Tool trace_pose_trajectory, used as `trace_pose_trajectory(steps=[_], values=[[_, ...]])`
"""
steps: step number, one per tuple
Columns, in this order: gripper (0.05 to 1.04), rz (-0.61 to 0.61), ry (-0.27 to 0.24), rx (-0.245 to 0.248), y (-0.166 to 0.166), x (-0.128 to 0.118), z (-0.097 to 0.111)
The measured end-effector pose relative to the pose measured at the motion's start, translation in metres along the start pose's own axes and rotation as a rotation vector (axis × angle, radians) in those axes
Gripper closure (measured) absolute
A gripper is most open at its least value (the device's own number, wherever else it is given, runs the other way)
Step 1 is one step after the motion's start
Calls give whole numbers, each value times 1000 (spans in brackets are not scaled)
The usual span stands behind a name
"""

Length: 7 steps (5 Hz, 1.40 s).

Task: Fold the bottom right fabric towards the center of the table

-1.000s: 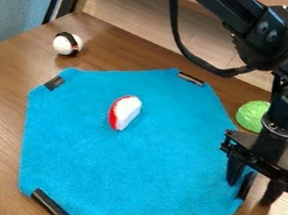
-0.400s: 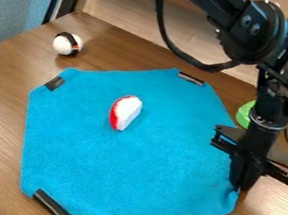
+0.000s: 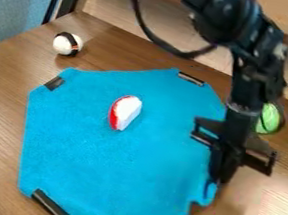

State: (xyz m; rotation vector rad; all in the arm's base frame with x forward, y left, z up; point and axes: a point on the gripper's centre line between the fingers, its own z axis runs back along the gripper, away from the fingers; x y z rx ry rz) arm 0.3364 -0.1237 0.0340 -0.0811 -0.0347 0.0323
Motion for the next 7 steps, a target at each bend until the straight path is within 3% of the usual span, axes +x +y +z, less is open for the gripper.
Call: trace_pose_trajectory(steps=[1,3,4,5,7], values=[[1021,53,-59,-17,29,14,27],[1021,139,-110,-33,83,23,54],[1021,155,-91,-45,98,20,53],[1021,218,-134,-44,130,20,71],[1021,305,-137,-57,174,17,79]])
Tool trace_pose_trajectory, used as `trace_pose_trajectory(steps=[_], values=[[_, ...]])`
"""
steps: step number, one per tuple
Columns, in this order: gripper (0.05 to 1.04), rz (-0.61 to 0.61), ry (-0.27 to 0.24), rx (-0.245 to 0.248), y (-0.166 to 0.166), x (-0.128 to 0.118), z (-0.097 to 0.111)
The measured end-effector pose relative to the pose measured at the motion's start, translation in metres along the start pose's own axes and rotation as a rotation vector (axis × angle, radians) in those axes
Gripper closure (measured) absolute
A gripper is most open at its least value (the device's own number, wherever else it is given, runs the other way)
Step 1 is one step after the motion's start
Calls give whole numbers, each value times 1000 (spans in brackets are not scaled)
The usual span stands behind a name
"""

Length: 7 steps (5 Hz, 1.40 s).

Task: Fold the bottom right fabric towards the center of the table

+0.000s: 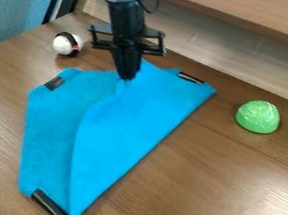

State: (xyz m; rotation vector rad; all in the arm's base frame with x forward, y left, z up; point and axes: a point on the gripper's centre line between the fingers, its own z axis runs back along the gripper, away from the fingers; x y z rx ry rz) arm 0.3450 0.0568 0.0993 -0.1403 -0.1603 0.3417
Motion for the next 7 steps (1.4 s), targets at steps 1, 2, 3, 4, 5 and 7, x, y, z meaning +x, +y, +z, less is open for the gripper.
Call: trace_pose_trajectory(steps=[1,2,3,4,5,7], values=[[1021,20,-4,3,14,3,3],[1021,49,-8,9,32,4,6],[1021,52,-15,17,43,9,7],[1021,79,12,39,60,7,-4],[1021,77,60,52,68,5,-25],[997,51,116,81,70,0,-58]])
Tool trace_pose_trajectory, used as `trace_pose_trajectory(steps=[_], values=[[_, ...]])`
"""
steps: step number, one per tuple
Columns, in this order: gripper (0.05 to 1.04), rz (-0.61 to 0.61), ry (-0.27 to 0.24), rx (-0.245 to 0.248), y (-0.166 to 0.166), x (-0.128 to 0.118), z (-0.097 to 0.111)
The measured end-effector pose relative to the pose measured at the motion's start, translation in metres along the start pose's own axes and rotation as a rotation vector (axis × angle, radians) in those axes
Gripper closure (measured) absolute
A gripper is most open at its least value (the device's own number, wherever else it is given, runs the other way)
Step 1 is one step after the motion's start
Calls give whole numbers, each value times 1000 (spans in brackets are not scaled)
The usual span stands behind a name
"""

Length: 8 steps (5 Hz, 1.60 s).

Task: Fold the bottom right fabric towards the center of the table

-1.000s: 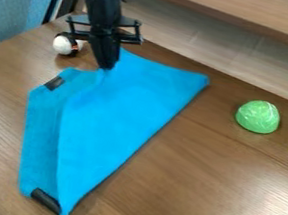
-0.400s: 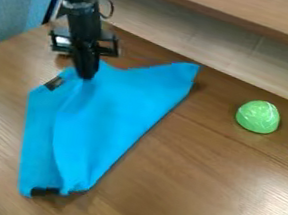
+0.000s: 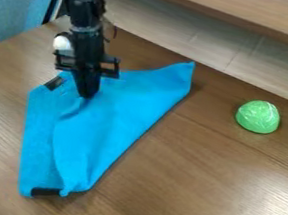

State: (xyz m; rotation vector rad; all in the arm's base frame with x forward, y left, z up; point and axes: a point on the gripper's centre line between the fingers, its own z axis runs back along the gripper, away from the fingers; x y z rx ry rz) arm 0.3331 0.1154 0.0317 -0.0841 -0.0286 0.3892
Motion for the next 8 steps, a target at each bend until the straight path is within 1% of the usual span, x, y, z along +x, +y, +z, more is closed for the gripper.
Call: trace_pose_trajectory(steps=[1,2,3,4,5,6,7,8], values=[[833,-2,-4,3,-3,1,-1],[562,-1,-6,-15,-11,0,3],[260,-2,-64,-26,-15,6,27],[80,-5,-94,-40,-19,12,43],[81,-43,-113,-46,-33,17,53],[83,-84,-127,-57,-50,20,59],[83,-99,-135,-69,-58,20,66],[83,-106,-203,-84,-63,25,90]])
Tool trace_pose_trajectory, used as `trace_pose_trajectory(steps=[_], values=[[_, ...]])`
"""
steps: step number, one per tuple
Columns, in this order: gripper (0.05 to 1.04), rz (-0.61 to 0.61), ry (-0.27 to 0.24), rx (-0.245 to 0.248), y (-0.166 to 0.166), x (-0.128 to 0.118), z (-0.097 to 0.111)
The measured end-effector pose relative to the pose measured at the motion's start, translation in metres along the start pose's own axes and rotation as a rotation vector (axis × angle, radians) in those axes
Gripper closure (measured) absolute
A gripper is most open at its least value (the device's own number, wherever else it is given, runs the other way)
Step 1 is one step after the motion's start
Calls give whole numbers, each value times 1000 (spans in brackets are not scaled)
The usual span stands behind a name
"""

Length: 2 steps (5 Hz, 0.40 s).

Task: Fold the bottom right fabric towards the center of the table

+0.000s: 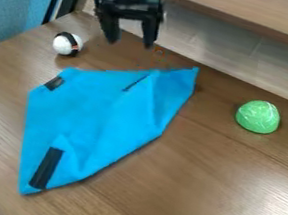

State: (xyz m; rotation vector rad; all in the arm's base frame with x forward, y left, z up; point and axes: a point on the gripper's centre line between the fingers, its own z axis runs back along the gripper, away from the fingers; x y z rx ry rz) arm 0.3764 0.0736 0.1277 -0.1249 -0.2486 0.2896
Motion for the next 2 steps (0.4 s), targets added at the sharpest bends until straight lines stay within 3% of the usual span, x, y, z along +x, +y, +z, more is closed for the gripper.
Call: trace_pose_trajectory(steps=[1,2], values=[[83,19,-49,2,-1,2,18],[83,19,-46,-3,-2,-2,20]])
